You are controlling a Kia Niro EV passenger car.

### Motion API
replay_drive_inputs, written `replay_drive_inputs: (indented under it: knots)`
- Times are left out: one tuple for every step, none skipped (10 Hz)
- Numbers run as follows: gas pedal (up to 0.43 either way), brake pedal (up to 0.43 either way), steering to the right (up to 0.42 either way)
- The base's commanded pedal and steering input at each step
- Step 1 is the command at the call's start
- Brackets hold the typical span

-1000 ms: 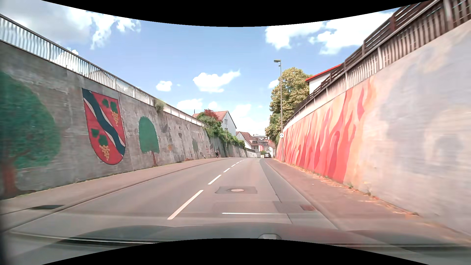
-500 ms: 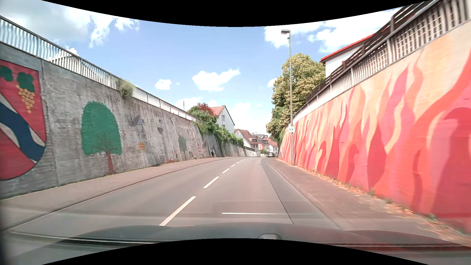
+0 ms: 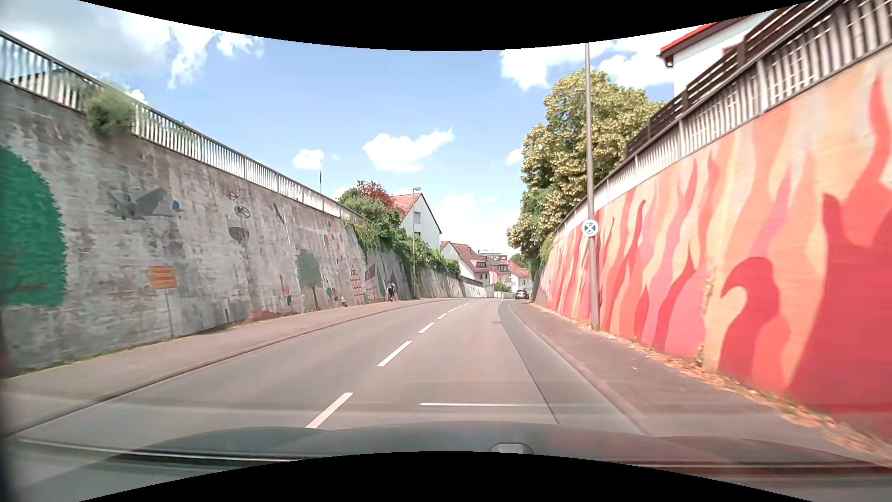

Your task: Follow the waypoints while adhering to traffic rules and regulations

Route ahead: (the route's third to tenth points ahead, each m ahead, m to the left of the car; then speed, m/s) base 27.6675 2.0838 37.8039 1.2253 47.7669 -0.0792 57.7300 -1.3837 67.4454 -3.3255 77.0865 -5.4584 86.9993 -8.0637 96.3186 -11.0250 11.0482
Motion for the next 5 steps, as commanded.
replay_drive_inputs:
  knots:
    - [0.0, 0.0, -0.003]
    - [0.0, 0.0, -0.003]
    - [0.0, 0.0, -0.003]
    - [0.0, 0.0, -0.003]
    - [0.0, 0.0, -0.003]
